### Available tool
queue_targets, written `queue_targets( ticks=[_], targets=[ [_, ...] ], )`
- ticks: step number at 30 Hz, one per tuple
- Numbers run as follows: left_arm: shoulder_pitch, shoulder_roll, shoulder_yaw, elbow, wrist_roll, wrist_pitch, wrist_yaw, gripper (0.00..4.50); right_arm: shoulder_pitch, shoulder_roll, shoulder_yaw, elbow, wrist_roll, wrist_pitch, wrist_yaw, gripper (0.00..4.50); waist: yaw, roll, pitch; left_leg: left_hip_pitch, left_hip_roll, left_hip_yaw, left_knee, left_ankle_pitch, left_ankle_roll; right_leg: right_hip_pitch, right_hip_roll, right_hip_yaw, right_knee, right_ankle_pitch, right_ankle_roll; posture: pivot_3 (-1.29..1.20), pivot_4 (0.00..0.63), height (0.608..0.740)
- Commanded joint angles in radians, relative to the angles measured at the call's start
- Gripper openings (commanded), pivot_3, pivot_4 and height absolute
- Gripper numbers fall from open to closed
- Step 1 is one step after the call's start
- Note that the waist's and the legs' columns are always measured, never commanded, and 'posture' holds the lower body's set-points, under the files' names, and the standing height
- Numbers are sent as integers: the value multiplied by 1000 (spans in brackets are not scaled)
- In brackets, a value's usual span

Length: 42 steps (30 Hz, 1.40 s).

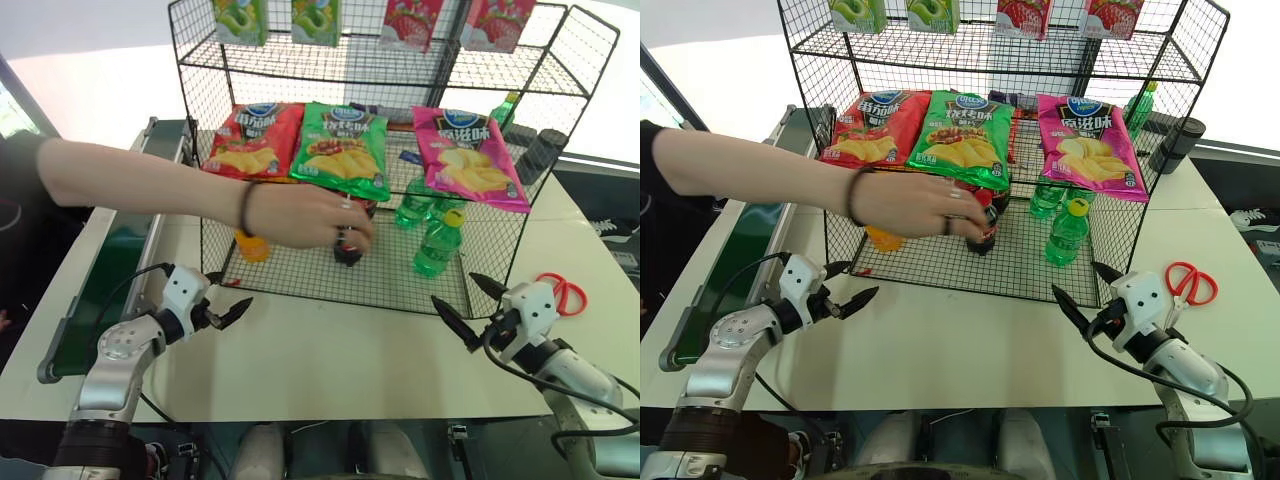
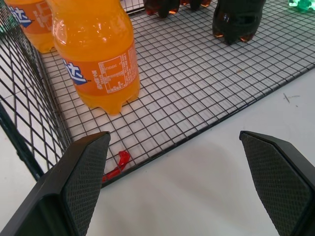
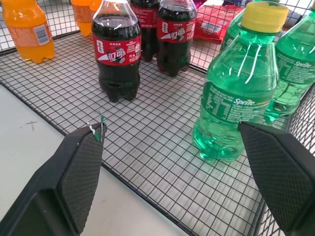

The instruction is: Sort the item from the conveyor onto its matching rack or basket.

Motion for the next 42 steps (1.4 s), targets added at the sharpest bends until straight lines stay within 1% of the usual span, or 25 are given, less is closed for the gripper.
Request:
queue_targets(
  ticks=[1,25,42],
  targets=[
    [-5,-3,-7,-14,4,-20,0,4500,6,0,-10,-17,-2,-23,-3,4451,0,0,0,0,0,0,0,0,0,0,0,0,0,0,0,0,150,740],
    [-38,-16,-20,7,6,-21,8,4500,-6,8,11,-20,-12,-22,-28,4451,0,0,0,0,0,0,0,0,0,0,0,0,0,0,0,0,150,740],
    [-33,-26,-18,1,10,-26,13,4500,-23,6,20,-15,-14,-21,-25,4451,0,0,0,0,0,0,0,0,0,0,0,0,0,0,0,0,150,740]
  ],
)
